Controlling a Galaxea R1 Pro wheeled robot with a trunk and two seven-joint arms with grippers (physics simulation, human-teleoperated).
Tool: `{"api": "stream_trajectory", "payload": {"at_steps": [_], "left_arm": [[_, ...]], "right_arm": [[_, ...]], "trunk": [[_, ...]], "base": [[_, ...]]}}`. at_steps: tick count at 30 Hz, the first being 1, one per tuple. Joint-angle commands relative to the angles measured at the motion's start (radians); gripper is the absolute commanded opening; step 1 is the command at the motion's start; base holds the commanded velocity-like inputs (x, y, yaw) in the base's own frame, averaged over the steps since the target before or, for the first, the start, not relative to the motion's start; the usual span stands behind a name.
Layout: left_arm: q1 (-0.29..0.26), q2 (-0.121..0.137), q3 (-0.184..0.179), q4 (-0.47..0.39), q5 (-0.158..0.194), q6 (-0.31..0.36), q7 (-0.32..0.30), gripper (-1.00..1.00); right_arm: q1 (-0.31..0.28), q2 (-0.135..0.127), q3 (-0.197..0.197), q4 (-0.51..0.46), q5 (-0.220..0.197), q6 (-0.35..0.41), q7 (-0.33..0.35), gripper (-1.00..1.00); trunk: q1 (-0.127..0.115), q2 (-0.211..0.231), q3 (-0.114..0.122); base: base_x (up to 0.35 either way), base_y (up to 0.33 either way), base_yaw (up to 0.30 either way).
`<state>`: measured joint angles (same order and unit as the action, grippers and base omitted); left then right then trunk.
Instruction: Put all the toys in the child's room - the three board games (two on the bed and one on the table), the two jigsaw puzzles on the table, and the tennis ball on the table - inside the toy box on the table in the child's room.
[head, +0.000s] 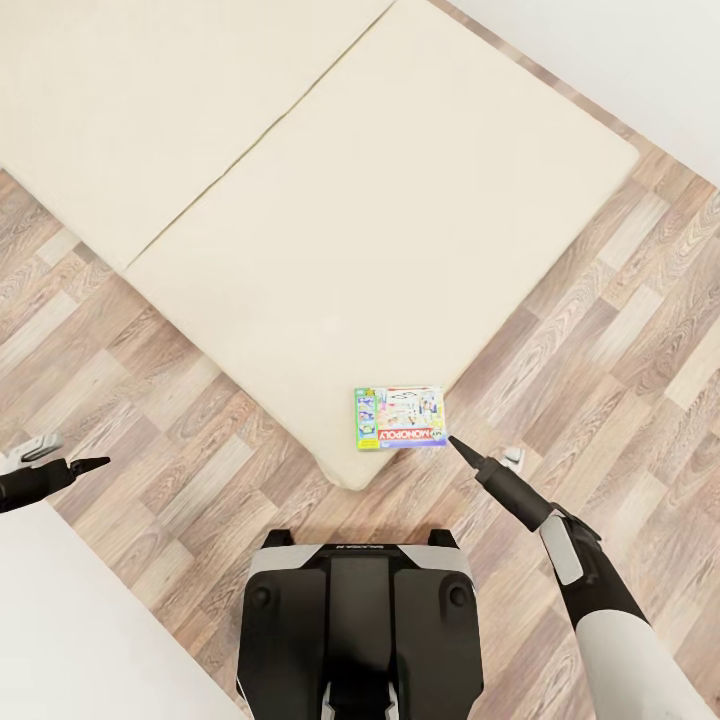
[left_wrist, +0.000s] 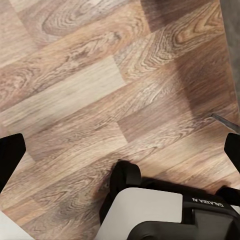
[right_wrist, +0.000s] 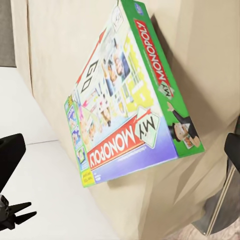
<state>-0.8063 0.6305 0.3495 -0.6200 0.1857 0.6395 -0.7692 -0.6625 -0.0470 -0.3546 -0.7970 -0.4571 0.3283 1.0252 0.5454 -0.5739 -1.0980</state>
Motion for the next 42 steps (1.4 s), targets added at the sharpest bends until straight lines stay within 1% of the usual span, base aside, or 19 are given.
{"api": "stream_trajectory", "payload": {"at_steps": [1, 16, 25, 31, 42], "left_arm": [[0.000, 0.000, 0.002, 0.000, 0.003, 0.006, -0.002, 1.00], [-0.001, 0.000, 0.002, 0.000, 0.003, 0.006, -0.004, 1.00], [0.000, 0.000, 0.003, 0.000, 0.003, 0.006, -0.004, 1.00], [0.000, 0.000, 0.002, 0.000, 0.004, 0.006, -0.004, 1.00], [0.000, 0.000, 0.002, 0.000, 0.005, 0.006, -0.004, 1.00]], "right_arm": [[0.000, 0.000, -0.001, 0.000, -0.006, 0.009, 0.002, 1.00], [0.001, 0.001, -0.006, 0.005, -0.018, 0.010, 0.001, 1.00], [0.003, 0.004, -0.004, 0.000, -0.012, 0.012, -0.002, 1.00], [0.003, 0.001, -0.007, 0.001, -0.022, 0.016, -0.003, 1.00], [0.003, 0.000, -0.012, 0.004, -0.024, 0.019, 0.023, 1.00]], "trunk": [[0.000, -0.001, -0.001], [0.000, -0.001, -0.001], [0.000, -0.001, -0.001], [0.000, -0.001, -0.001], [0.000, -0.001, -0.003]], "base": [[0.000, 0.000, 0.000], [0.000, 0.000, 0.000], [0.000, 0.000, 0.000], [0.000, 0.000, 0.000], [0.000, 0.000, 0.000]]}}
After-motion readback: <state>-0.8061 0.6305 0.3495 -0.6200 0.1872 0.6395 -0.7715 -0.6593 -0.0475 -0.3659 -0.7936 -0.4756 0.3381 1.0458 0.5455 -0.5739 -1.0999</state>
